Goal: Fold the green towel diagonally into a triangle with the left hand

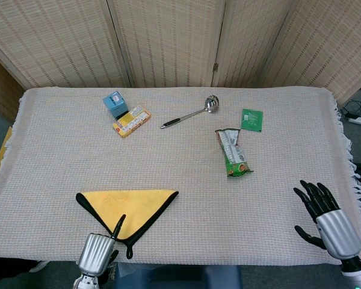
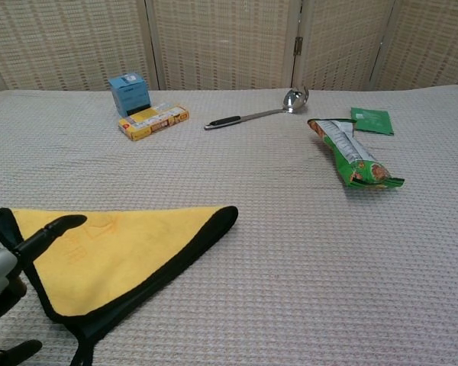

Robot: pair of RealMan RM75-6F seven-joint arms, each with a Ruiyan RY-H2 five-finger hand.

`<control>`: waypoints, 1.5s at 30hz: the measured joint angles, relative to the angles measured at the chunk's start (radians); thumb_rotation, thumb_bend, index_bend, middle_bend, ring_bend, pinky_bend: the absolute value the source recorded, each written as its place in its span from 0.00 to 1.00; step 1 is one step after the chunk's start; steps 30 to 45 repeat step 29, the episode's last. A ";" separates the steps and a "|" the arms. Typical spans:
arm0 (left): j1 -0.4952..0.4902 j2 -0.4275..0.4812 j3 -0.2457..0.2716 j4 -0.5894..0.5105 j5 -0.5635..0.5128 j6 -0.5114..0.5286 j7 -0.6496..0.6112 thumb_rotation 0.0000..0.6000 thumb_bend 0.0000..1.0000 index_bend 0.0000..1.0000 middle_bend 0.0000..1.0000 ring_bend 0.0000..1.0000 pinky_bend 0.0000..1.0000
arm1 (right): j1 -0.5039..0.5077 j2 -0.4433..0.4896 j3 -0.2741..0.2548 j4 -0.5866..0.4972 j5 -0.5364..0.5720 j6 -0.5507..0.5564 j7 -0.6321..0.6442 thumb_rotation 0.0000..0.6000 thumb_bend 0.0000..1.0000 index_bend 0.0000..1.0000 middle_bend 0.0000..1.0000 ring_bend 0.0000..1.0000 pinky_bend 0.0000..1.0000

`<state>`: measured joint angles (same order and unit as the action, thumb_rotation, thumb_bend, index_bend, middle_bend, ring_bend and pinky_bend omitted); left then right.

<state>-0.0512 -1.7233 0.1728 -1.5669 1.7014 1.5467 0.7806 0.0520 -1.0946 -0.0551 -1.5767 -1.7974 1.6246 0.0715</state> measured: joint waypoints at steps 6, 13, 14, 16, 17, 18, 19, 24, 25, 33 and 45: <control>0.012 0.183 -0.032 -0.129 0.000 0.069 -0.012 1.00 0.16 0.00 0.11 0.09 0.19 | -0.003 -0.002 0.021 -0.001 0.047 -0.001 -0.011 1.00 0.28 0.00 0.00 0.00 0.00; 0.027 0.397 -0.103 -0.164 -0.006 0.185 -0.259 1.00 0.17 0.01 0.00 0.00 0.00 | 0.013 -0.007 0.071 -0.005 0.163 -0.059 -0.019 1.00 0.28 0.00 0.00 0.00 0.00; 0.030 0.419 -0.111 -0.163 -0.019 0.193 -0.298 1.00 0.17 0.01 0.00 0.00 0.00 | 0.017 -0.008 0.077 -0.005 0.176 -0.070 -0.020 1.00 0.28 0.00 0.00 0.00 0.00; 0.038 0.477 -0.127 -0.164 -0.070 0.195 -0.376 1.00 0.17 0.01 0.00 0.00 0.00 | 0.026 -0.011 0.089 -0.005 0.203 -0.093 -0.025 1.00 0.29 0.00 0.00 0.00 0.00; 0.040 0.500 -0.133 -0.165 -0.097 0.190 -0.402 1.00 0.18 0.01 0.00 0.00 0.00 | 0.029 -0.012 0.092 -0.005 0.210 -0.101 -0.029 1.00 0.28 0.00 0.00 0.00 0.00; 0.041 0.517 -0.138 -0.167 -0.123 0.182 -0.427 1.00 0.18 0.01 0.00 0.00 0.00 | 0.032 -0.014 0.095 -0.005 0.215 -0.106 -0.035 1.00 0.29 0.00 0.00 0.00 0.00; 0.041 0.536 -0.142 -0.171 -0.151 0.168 -0.459 1.00 0.18 0.02 0.00 0.00 0.00 | 0.035 -0.017 0.096 -0.005 0.217 -0.111 -0.042 1.00 0.28 0.00 0.00 0.00 0.00; 0.037 0.579 -0.145 -0.171 -0.156 0.123 -0.545 1.00 0.18 0.05 0.00 0.00 0.00 | 0.039 -0.026 0.094 -0.007 0.219 -0.125 -0.065 1.00 0.29 0.00 0.00 0.00 0.00; 0.035 0.581 -0.142 -0.176 -0.154 0.101 -0.540 1.00 0.18 0.05 0.00 0.00 0.00 | 0.040 -0.027 0.092 -0.008 0.218 -0.127 -0.070 1.00 0.28 0.00 0.00 0.00 0.00; 0.021 0.580 -0.131 -0.194 -0.180 0.007 -0.499 1.00 0.18 0.04 0.01 0.00 0.00 | 0.041 -0.029 0.087 -0.010 0.209 -0.128 -0.082 1.00 0.29 0.00 0.00 0.00 0.00; 0.021 0.580 -0.131 -0.194 -0.180 0.007 -0.499 1.00 0.18 0.04 0.01 0.00 0.00 | 0.041 -0.029 0.087 -0.010 0.209 -0.128 -0.082 1.00 0.29 0.00 0.00 0.00 0.00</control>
